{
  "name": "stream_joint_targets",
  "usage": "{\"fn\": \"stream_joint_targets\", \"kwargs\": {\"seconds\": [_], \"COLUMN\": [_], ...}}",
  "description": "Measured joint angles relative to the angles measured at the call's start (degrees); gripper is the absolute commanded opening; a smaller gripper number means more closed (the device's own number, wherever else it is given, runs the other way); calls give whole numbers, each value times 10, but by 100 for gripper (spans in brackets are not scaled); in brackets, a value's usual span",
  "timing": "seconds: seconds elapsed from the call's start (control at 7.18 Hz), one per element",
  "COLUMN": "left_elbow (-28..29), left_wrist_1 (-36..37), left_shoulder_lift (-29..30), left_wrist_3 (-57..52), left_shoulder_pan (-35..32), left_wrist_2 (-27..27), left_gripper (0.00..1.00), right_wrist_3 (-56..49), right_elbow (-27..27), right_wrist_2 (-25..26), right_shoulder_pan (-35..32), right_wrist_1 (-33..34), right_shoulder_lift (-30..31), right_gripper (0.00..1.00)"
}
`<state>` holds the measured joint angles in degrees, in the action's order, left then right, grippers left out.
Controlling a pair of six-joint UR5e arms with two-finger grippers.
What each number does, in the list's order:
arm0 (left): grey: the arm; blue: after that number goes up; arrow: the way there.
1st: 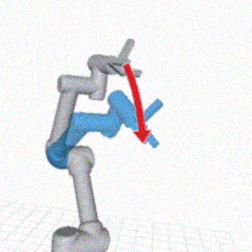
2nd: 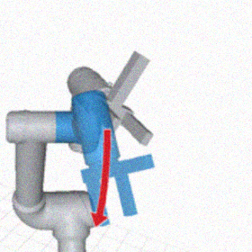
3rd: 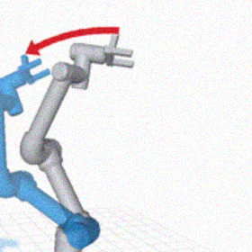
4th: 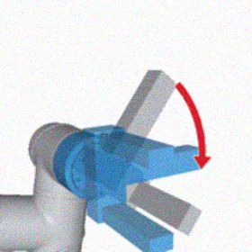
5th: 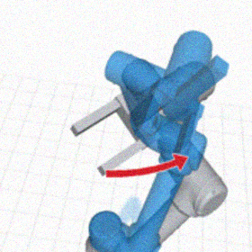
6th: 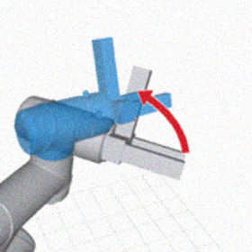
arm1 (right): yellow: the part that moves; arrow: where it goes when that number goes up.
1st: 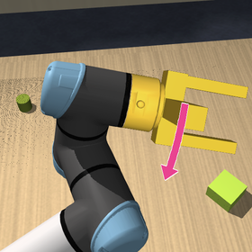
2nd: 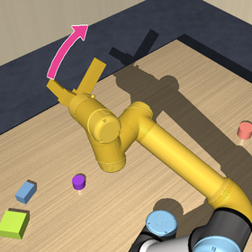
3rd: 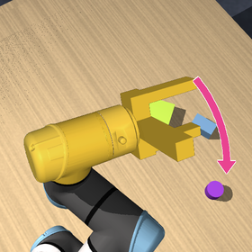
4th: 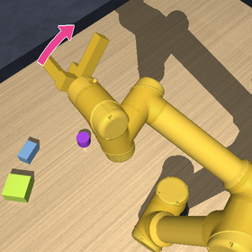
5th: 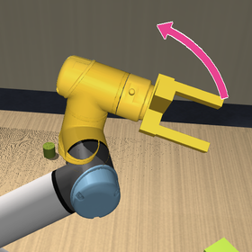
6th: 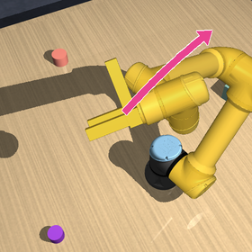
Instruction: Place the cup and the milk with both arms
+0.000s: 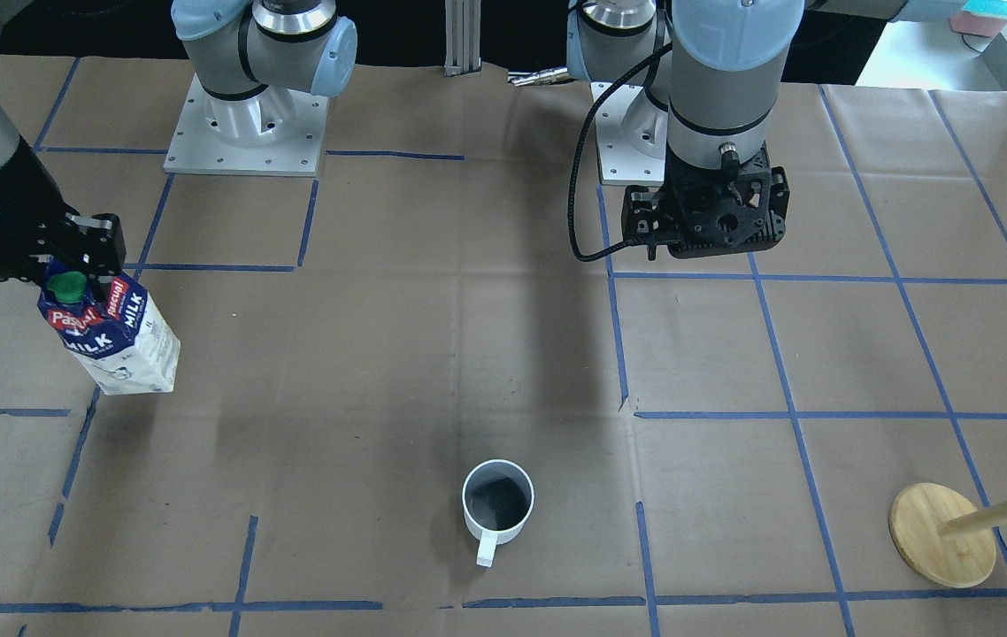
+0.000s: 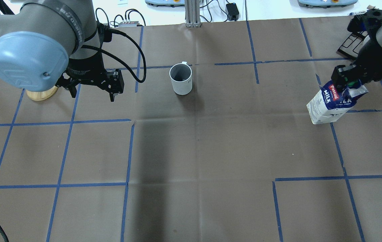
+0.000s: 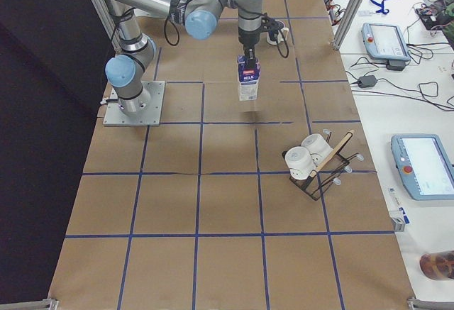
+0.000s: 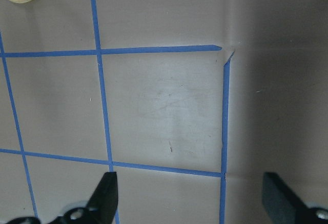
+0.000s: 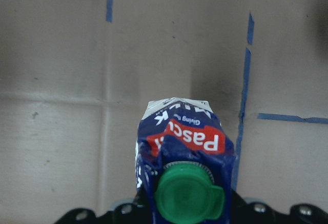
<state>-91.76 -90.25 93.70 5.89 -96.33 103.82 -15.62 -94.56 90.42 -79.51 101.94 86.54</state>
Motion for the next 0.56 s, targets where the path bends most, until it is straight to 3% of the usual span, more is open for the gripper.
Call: {"fn": "stream_joint_targets", "kwargs": {"seconds": [0.56], "left_elbow": [-1], "left_wrist_1": [2], "left_shoulder_lift": [0], "left_wrist_3": [0], "left_shoulder_pan": [0], "left_wrist_2": [-1], "left_gripper": [100], "right_wrist_3": [190], "right_elbow": [299], "right_wrist_2": [-3], "right_shoulder_pan": [-152], "right_wrist_1": [-109], "right_shoulder_lift": [-211], "right_gripper": [44]}}
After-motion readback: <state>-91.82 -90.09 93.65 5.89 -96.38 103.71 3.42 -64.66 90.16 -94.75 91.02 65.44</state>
